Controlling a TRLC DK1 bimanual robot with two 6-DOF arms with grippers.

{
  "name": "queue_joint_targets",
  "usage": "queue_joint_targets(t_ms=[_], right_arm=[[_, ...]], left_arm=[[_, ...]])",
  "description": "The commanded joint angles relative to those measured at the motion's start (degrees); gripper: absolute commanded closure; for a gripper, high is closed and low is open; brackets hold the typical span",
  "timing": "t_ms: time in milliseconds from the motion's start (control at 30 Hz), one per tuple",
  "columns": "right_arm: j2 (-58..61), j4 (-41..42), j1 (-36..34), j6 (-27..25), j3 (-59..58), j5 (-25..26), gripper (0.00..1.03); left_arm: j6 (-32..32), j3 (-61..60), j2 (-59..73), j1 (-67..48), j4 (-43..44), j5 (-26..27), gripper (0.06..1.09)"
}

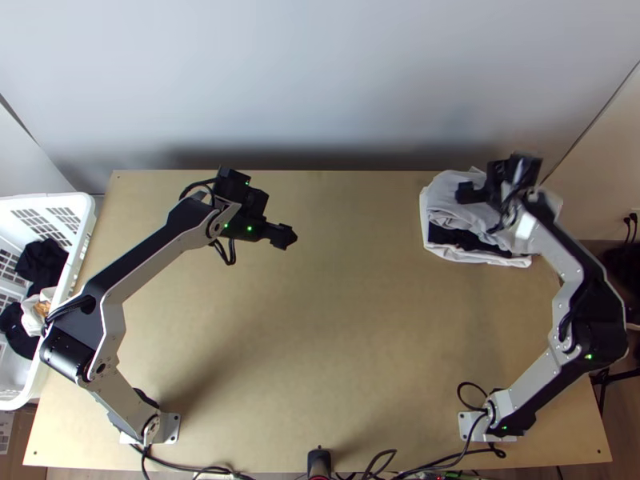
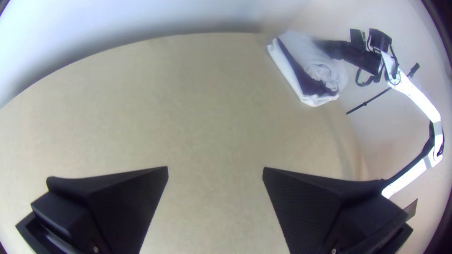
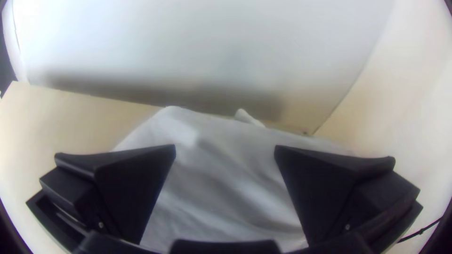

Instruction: Fold the t-shirt

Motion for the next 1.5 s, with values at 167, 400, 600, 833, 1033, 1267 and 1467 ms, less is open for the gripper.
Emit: queue_joint_targets(t_ms=[167, 400, 600, 833, 1033, 1267, 1467], right_arm=[[5.9, 23.9, 2.4, 1.2, -19.6, 6.2, 0.05], [8.0, 23.0, 2.4, 2.3, -18.7, 6.2, 0.05], [0.8, 16.5, 2.6, 4.6, -15.8, 6.2, 0.05], [-8.4, 6.7, 1.5, 7.4, -5.3, 6.2, 0.05], [-10.1, 2.2, -3.8, 8.2, -2.7, 6.2, 0.05], [-5.7, 8.1, -10.8, 6.1, -9.4, 6.2, 0.05], [3.6, 11.8, -11.8, 6.2, -10.4, 6.2, 0.05]], left_arm=[[-0.3, -0.3, 0.4, 0.3, 1.6, 0.1, 0.11], [-0.3, -0.5, 0.5, 0.3, 1.7, 0.2, 0.11], [-0.4, -0.3, 0.4, 0.3, 1.6, 0.2, 0.11], [-0.3, -0.2, 0.4, 0.3, 1.6, 0.2, 0.11], [-0.6, -0.2, 0.4, 1.1, 1.7, 0.2, 0.11], [-0.8, -1.0, 0.0, 2.2, 2.0, 0.2, 0.1], [-0.9, -1.1, -0.4, 1.8, 2.0, 0.2, 0.1]])
